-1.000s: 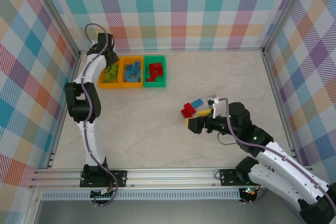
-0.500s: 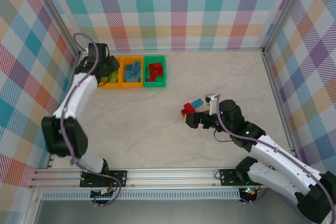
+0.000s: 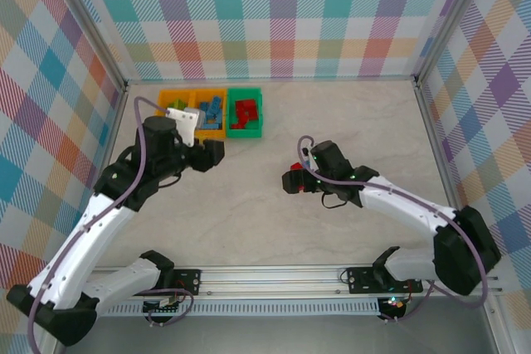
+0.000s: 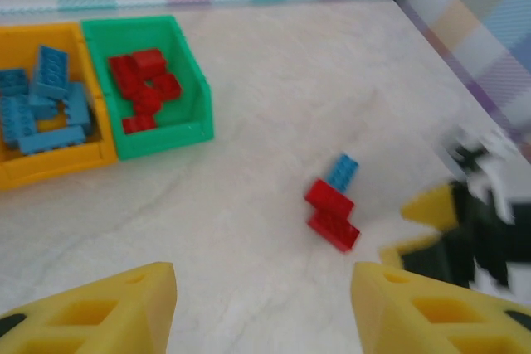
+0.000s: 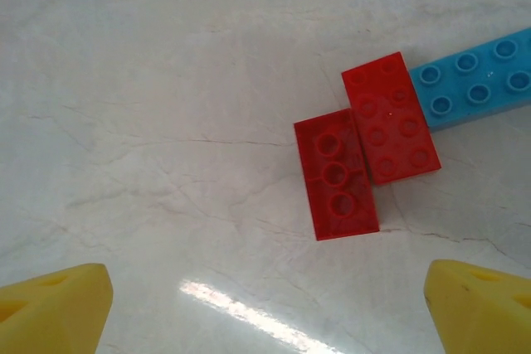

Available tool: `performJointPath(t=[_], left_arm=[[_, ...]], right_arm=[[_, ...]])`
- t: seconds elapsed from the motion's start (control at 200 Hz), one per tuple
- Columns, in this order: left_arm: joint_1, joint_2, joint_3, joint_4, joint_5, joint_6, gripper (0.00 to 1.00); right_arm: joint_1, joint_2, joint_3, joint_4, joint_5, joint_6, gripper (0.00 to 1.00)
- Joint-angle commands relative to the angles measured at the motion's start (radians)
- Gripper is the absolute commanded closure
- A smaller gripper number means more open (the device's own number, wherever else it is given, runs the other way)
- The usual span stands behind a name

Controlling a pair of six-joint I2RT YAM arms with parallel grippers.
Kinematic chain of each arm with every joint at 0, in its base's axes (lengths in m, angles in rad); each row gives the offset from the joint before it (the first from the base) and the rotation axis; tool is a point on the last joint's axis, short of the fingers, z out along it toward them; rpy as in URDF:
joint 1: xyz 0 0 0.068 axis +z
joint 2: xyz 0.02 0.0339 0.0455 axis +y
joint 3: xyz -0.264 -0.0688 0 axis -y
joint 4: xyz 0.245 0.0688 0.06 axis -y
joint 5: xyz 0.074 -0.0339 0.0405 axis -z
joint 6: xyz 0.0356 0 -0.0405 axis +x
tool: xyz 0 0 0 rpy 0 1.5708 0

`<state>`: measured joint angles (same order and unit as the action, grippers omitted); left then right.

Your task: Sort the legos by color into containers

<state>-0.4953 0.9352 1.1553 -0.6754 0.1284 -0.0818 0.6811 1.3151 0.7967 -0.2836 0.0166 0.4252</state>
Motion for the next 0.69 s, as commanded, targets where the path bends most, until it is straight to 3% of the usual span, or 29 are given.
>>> performJointPath(t=[0.0,0.185,0.28,0.425,0.565,0.69], left_arm=[[-0.008,-0.067,-0.060,-0.117,0.232,0.285,0.31],[-0.008,-0.135,-0.201,-0.064,0.303,0.461,0.08],[-0.008,-0.136,-0.242,-0.054,0.310,0.492,0.01],[-0.008,-0.142,-0.273,-0.054,0.327,0.540,0.00],[-0.008,-0.164,-0.295,-0.035,0.319,0.553,0.00],[-0.008,-0.174,-0.308,-0.030,0.313,0.557,0.00]], right_arm=[[0.005,0.100,0.072,-0.043,0.031,-0.066,0.06],[0.004,0.267,0.160,-0.086,0.096,-0.091,0.10],[0.005,0.313,0.179,-0.091,0.109,-0.086,0.19],[0.006,0.356,0.173,-0.083,0.115,-0.070,0.37],[0.007,0.396,0.182,-0.088,0.106,-0.062,0.39],[0.009,0.412,0.180,-0.076,0.092,-0.054,0.59]])
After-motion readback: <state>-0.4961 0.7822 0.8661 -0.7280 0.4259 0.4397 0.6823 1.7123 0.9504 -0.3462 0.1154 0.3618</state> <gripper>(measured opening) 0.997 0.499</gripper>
